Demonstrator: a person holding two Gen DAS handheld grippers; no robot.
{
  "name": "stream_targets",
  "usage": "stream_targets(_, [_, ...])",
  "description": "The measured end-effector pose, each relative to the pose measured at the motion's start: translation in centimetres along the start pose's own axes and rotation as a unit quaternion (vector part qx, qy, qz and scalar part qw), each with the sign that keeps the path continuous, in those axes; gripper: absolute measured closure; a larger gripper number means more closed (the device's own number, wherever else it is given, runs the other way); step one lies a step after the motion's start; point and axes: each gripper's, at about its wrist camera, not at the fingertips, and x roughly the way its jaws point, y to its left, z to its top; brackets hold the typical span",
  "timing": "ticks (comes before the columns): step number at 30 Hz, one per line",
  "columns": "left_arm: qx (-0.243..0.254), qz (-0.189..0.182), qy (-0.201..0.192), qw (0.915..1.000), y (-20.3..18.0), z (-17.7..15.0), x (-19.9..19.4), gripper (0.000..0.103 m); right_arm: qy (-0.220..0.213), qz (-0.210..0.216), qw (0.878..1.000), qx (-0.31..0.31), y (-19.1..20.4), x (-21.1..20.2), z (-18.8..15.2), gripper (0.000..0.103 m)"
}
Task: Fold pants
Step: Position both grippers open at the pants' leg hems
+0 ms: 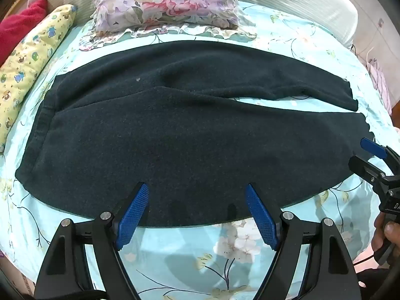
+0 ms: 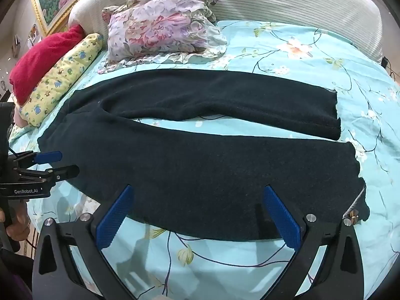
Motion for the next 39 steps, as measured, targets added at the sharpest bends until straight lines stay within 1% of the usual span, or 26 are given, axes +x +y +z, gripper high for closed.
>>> stream_targets(4, [0.000,-0.001,0.002,1.0000,0.0,0.1,0.1,0.023,-0.002,0.005,1.000,0.002,-0.1,0.0,0.2,0.000])
stream_targets(16, [-0.001,-0.001,0.006,1.0000,0.2,0.1,0.5,0.023,-0.004,0.005,1.000,0.004,0.0,-0.1,-0.1,0.000])
stream_targets(17, [-0.001,-0.001,0.006,1.0000,0.2,0.0,0.5,0.023,0.001,-0.001,1.000,0.000,0.0,0.0,0.0,0.000])
stream_targets(39, [-0.003,-0.006,0.013,0.9999,0.2,0.1,1.0,0.023,-0.006,0.000,1.000,-0.001,-0.3,0.5,-0.2,0.000])
